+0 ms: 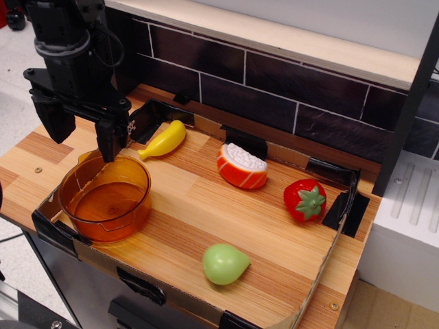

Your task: Put sushi in pot

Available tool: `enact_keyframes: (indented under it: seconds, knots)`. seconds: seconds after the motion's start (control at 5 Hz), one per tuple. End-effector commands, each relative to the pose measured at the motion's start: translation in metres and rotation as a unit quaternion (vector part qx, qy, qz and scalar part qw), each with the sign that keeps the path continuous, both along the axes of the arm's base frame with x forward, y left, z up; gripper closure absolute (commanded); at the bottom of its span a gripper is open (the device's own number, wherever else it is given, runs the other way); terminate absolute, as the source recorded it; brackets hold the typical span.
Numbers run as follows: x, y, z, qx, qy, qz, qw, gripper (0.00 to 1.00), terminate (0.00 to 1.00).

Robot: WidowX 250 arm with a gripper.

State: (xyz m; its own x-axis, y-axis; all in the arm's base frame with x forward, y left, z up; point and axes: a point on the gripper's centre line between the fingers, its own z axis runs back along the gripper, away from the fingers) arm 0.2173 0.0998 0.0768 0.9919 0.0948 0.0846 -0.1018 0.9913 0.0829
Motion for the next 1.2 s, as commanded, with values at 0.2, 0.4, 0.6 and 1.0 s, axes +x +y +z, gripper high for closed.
enact_keyframes:
  seconds: [0.2,0.4,0.6,1.0]
  knots:
    - [0.002,-0.013,0.012,-0.035,-0.021,0.041,0.9983,0.0,0.0]
    - [0.006,-0.031,0.025,-0.048,-0.02,0.054,0.9971,0.0,0.0]
    - [0.02,-0.055,0.028,-0.038,-0.086,0.175,0.9801,0.0,0.0]
    - [0.038,-0.093,0.015,-0.061,-0.082,0.367,0.9245,0.0,0.0]
